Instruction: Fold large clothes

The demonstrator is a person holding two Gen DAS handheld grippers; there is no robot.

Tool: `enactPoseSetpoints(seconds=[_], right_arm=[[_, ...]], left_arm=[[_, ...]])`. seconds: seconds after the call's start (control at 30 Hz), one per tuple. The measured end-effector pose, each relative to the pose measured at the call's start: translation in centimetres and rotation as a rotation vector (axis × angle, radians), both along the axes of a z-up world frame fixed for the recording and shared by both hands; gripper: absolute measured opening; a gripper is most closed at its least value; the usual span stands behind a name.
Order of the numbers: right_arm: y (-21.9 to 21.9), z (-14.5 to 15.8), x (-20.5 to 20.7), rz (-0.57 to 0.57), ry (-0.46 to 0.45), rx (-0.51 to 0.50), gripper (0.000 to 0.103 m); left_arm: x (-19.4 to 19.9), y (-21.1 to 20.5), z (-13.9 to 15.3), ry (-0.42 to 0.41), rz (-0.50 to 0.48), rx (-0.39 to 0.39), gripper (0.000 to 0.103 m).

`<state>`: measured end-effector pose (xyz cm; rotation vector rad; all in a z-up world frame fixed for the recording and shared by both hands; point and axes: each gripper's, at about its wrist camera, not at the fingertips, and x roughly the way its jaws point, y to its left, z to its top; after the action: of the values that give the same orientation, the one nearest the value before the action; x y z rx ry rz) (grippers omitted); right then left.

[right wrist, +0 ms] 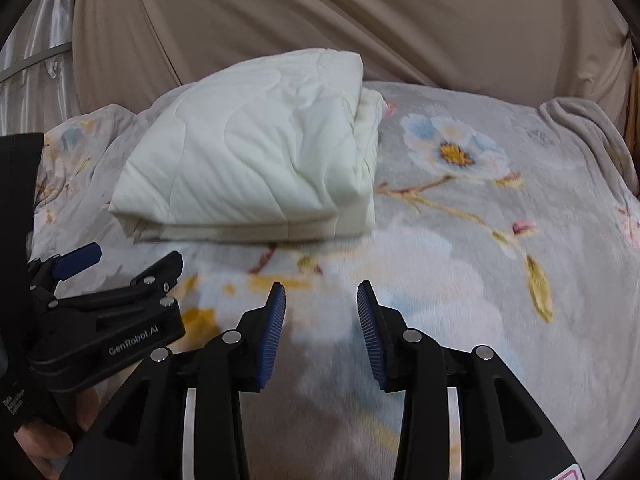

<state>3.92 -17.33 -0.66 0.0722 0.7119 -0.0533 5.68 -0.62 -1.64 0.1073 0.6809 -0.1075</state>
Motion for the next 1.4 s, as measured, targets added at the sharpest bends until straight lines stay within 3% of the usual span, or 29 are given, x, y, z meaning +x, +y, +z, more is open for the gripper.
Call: enactPoseSetpoints(seconds=[0.4,1.4], right_arm=[[-0.4,-1.4,-0.9,-0.049,0.034,0.006,0.049],[0.5,-1.8,-0.6,-0.066,0.055,-0.042,0.050]], left_arm=[[-2.2,-0.7,0.1,-0.050,0.013,0.033,0.096],[-1.7,-0.3,-0.4,-0.033,0.037,0.034,0.096]])
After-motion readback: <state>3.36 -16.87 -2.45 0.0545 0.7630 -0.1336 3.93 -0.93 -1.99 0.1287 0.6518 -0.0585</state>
